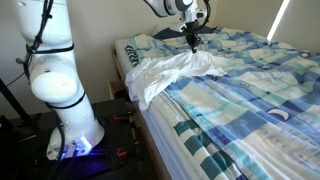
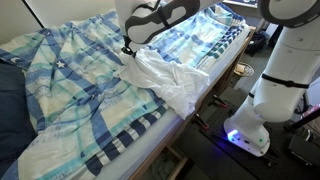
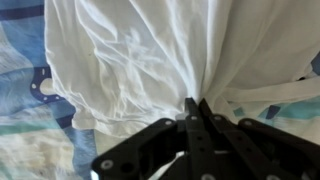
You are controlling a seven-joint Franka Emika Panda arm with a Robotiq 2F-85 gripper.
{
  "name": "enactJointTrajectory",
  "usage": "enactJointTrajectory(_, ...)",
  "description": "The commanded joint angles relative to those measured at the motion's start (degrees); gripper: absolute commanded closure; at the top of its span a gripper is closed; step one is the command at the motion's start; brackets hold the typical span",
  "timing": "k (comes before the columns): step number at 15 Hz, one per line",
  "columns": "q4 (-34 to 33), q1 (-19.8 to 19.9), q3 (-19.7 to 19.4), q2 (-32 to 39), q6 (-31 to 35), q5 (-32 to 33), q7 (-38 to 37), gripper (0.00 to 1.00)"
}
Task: Fold the white t-sheet on the bed
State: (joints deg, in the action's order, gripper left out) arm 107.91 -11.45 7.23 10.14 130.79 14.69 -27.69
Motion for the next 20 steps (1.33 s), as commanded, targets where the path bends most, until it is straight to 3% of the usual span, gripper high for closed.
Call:
enactJointTrajectory(1,-1.99,-0.69,-0.46,0.15,-2.45,-0.49,-0.39,0.99)
enactJointTrajectory(20,-4.28,-0.69,0.05,-5.06,-3.61,0.8,-0.94,0.99)
